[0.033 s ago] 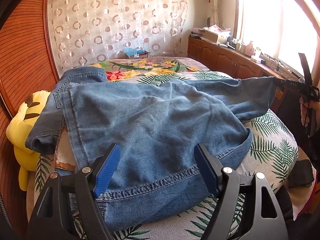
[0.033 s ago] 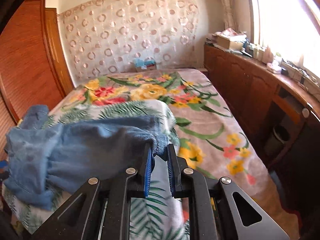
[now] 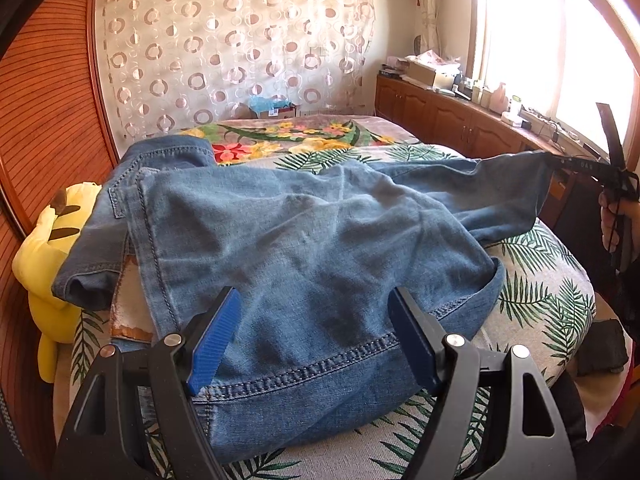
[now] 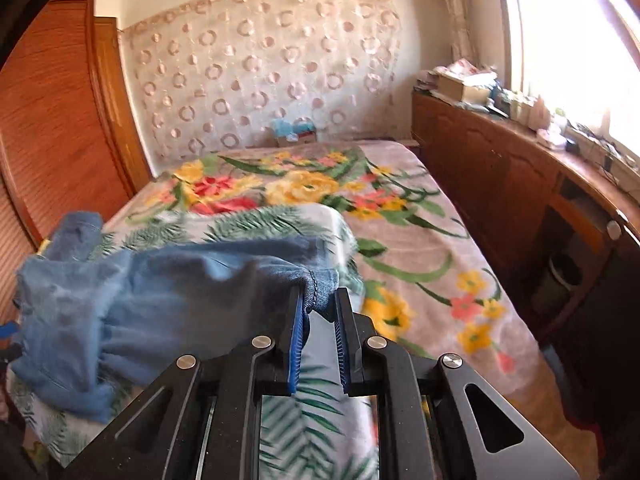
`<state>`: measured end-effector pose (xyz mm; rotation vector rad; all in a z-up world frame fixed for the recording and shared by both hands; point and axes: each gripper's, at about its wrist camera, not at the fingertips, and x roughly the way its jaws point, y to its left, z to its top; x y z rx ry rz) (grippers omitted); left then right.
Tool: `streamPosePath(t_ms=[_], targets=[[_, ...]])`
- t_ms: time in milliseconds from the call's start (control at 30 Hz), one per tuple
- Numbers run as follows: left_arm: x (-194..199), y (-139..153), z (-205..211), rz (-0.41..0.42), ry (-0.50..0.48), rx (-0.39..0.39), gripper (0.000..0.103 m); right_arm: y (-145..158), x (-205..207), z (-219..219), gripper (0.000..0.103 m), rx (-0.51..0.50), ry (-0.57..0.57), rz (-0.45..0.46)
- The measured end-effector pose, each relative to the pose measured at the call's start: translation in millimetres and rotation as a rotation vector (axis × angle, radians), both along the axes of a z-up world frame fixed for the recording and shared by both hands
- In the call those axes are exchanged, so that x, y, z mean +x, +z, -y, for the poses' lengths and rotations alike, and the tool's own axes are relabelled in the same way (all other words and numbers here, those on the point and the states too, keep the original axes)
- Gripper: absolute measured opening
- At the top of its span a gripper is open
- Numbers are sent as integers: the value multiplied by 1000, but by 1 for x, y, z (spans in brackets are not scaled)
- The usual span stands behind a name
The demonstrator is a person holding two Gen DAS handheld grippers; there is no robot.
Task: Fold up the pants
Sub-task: 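Grasp the jeans leg hem with the right gripper and lift it, then grasp the folded jeans edge with the left gripper and lift it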
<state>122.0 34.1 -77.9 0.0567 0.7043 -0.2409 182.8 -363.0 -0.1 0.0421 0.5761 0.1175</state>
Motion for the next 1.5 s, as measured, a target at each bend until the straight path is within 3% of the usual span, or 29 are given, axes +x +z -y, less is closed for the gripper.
streamPosePath(t_ms=[600, 700, 867, 1000, 1100, 1267, 1500], targets=[[-26, 25, -48, 58, 79, -15, 77, 87, -30, -187, 15, -33, 489, 152], [-28, 22, -56, 51, 93, -11, 77, 84, -34, -216, 15, -38, 576, 138], [-26, 14, -62, 34, 108, -13, 77, 51, -24, -245, 15, -63, 669, 35], [-22, 7, -62, 21, 110, -21, 77, 34, -18, -246, 22, -102, 678, -26], [-18, 5, -59, 14, 106, -25, 77, 37, -12, -242, 34, -99, 648, -21], [-12, 4, -49, 9, 81, -35, 77, 41, -21, -237, 36, -110, 581, -15], [-11, -2, -24, 1, 2, -41, 77, -2, -24, -224, 39, -149, 479, -116]])
